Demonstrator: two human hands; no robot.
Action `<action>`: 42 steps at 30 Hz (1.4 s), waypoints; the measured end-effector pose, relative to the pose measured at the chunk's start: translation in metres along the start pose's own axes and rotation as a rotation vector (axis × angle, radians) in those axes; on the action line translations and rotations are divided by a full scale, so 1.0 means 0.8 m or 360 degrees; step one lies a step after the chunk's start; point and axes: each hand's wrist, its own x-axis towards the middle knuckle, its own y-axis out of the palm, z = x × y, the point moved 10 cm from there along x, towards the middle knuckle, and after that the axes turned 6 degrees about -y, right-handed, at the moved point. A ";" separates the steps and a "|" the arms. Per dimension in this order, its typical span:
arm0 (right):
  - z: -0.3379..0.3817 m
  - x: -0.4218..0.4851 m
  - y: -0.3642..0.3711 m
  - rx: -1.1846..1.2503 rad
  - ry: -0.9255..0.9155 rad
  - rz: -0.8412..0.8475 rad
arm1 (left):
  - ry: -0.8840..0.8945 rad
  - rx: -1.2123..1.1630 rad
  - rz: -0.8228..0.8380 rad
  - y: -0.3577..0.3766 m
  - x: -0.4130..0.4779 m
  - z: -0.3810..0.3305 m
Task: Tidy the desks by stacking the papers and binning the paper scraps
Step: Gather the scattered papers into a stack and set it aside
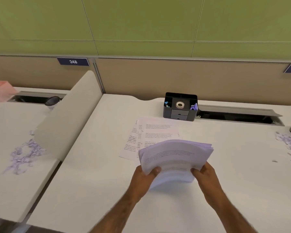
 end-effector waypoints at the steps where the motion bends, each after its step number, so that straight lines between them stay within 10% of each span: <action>1: -0.012 0.001 0.002 -0.0032 0.0029 0.0005 | 0.0002 0.0025 -0.0008 0.000 0.001 0.005; 9: -0.043 0.040 0.036 -0.0057 0.0093 -0.0006 | -0.0089 0.0041 -0.0334 -0.091 0.027 0.015; 23: -0.089 0.159 0.046 -0.1638 0.0606 -0.0240 | -0.0310 -0.0443 -0.0683 -0.277 0.000 0.035; 42: -0.089 0.154 0.073 -0.1956 0.0557 -0.0196 | -0.0378 -0.0532 -0.0603 -0.269 0.042 0.047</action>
